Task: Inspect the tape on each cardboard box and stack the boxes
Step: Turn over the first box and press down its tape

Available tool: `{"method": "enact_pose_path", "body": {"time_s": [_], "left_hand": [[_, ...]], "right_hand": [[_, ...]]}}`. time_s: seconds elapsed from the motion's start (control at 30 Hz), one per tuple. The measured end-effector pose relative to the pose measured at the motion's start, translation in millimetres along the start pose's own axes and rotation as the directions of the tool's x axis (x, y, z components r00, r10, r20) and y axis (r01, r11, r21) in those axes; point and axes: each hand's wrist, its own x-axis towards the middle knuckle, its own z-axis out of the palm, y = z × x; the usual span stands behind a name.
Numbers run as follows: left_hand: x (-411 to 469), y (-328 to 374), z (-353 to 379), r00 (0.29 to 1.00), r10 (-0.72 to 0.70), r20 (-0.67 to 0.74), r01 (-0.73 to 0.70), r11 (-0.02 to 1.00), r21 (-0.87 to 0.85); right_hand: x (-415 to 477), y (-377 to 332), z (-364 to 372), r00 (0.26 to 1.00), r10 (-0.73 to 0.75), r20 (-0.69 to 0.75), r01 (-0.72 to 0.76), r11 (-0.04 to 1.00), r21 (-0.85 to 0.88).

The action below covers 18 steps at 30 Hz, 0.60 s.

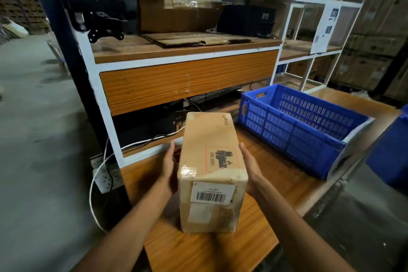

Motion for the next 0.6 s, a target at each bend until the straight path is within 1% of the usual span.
{"method": "enact_pose_path", "body": {"time_s": [0.07, 0.1, 0.13, 0.2, 0.23, 0.3, 0.33, 0.37, 0.4, 0.43, 0.47, 0.5, 0.53, 0.57, 0.6], "left_hand": [[-5, -2, -1, 1.0, 0.002, 0.002, -0.002, 1.0, 0.024], [-9, 1, 1, 1.0, 0.022, 0.008, -0.022, 0.998, 0.051], [-5, 1, 0, 0.998, 0.062, 0.01, -0.063, 0.995, 0.081], [-3, 5, 0, 0.982, 0.188, 0.025, -0.189, 0.959, 0.21], [-6, 8, 0, 0.96, 0.278, 0.029, -0.273, 0.914, 0.298], [-13, 17, 6, 0.92, 0.376, 0.109, -0.385, 0.82, 0.423], [-15, 20, 8, 0.899, 0.405, 0.167, -0.432, 0.757, 0.491], [-18, 25, 11, 0.869, 0.43, 0.244, -0.486, 0.653, 0.581], [-22, 30, 13, 0.84, 0.438, 0.32, -0.52, 0.48, 0.707], [-26, 34, 15, 0.808, 0.427, 0.406, -0.543, 0.27, 0.795], [-29, 35, 15, 0.782, 0.395, 0.482, -0.552, 0.078, 0.83], [-31, 33, 15, 0.76, 0.352, 0.546, -0.563, -0.063, 0.824], [-35, 31, 13, 0.748, 0.318, 0.582, -0.564, -0.155, 0.811], [-35, 29, 11, 0.738, 0.301, 0.604, -0.565, -0.213, 0.797], [-37, 29, 11, 0.729, 0.287, 0.621, -0.563, -0.265, 0.783]], "right_hand": [[-2, 4, 0, 1.0, 0.026, 0.006, -0.027, 0.997, 0.075], [-3, 5, 0, 1.0, 0.027, -0.001, -0.027, 0.995, 0.092], [-5, 5, 1, 1.0, -0.002, -0.02, 0.003, 0.998, 0.069], [-10, 1, 4, 0.982, -0.139, -0.127, 0.127, 0.987, -0.099], [-13, -2, 5, 0.955, -0.233, -0.183, 0.198, 0.961, -0.191], [-22, -9, 9, 0.888, -0.408, -0.214, 0.32, 0.88, -0.351], [-26, -11, 12, 0.846, -0.497, -0.196, 0.364, 0.804, -0.47], [-29, -14, 15, 0.805, -0.574, -0.148, 0.387, 0.698, -0.602], [-33, -16, 17, 0.78, -0.621, -0.073, 0.396, 0.58, -0.712], [-36, -17, 20, 0.773, -0.634, 0.023, 0.395, 0.453, -0.799], [-40, -18, 22, 0.78, -0.614, 0.118, 0.379, 0.315, -0.87], [-42, -16, 22, 0.795, -0.575, 0.192, 0.352, 0.18, -0.918], [-44, -15, 22, 0.807, -0.539, 0.242, 0.331, 0.074, -0.941], [-44, -14, 21, 0.816, -0.514, 0.265, 0.32, 0.02, -0.947], [-44, -13, 22, 0.822, -0.5, 0.274, 0.315, -0.001, -0.949]]}}
